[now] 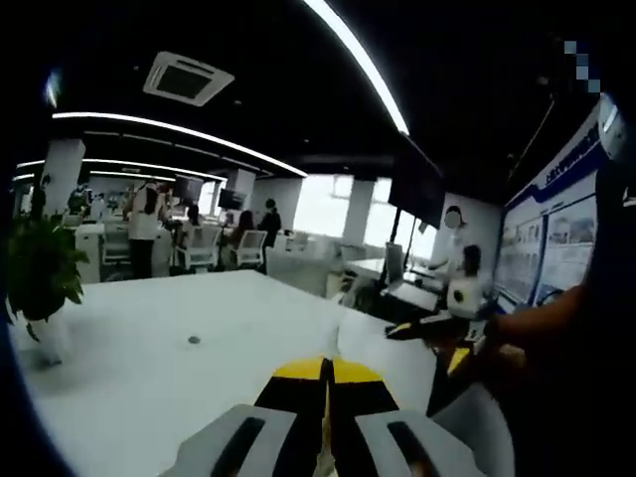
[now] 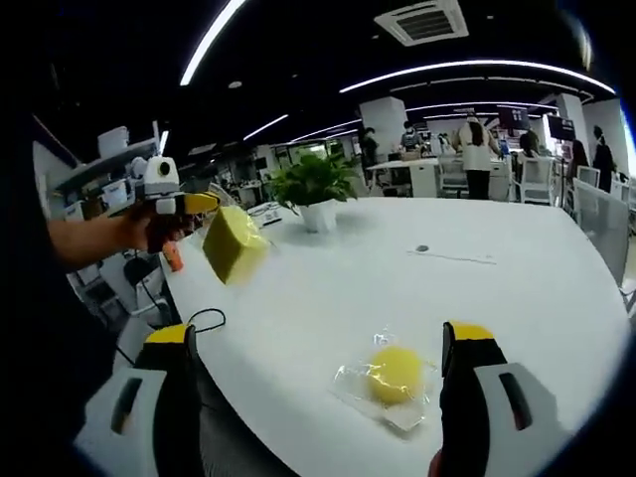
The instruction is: Compare the silicone blocks by pressing each to a similar depth, holding the contact briefly, and releasing to observe deformation and rebound differences across the visible hardness samples.
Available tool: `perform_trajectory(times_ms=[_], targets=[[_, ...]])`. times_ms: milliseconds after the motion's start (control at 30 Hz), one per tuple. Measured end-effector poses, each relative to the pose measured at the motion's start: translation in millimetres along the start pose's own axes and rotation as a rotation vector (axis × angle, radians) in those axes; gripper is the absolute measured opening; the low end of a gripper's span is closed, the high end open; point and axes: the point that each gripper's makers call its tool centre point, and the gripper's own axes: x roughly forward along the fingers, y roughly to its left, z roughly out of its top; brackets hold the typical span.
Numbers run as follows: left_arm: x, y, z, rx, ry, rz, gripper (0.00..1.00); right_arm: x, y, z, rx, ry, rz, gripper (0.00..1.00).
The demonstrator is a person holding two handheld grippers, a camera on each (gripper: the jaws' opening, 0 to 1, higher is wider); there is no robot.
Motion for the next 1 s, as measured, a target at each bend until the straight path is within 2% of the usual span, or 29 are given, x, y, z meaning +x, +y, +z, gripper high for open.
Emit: perform_trajectory(times_ms=[67, 167, 267, 467, 600, 733, 800, 867, 1000], targets=[[-0.6, -2.4, 3.2, -0.005, -0.006, -0.018, 0.00, 5.9, 5.5, 4.8, -0.017, 0.006, 0.025, 0.96], [-1.9, -2.0, 8.8, -0.032, -0.031, -0.030, 0.00, 12.7, 11.9, 14.7, 0.015, -0.024, 0.069, 0.96], [-2.0, -2.9, 10.7, -0.038, -0.041, -0.037, 0.00, 19.7, 15.9, 22.7, 0.014, -0.043, 0.092, 0.87], [2.7, -5.5, 13.9, -0.068, -0.058, -0.074, 0.00, 40.5, 24.4, 25.8, 0.023, -0.037, 0.158, 0.83], [7.2, -13.0, 24.0, -0.073, -0.078, -0.108, 0.00, 51.6, 39.7, 31.6, 0.063, -0.053, 0.233, 0.80], [10.3, -25.2, 35.2, -0.080, -0.097, -0.165, 0.00, 59.9, 48.4, 43.5, 0.052, -0.079, 0.255, 0.76], [11.1, -30.8, 37.8, -0.082, -0.099, -0.189, 0.00, 61.2, 50.7, 49.5, 0.033, -0.106, 0.264, 0.72], [13.1, -37.1, 38.3, -0.078, -0.092, -0.209, 0.00, 63.9, 60.9, 51.1, 0.053, -0.099, 0.308, 0.71], [15.7, -47.3, 38.5, -0.081, -0.094, -0.242, 0.00, 68.7, 74.3, 52.0, 0.059, -0.102, 0.348, 0.67]])
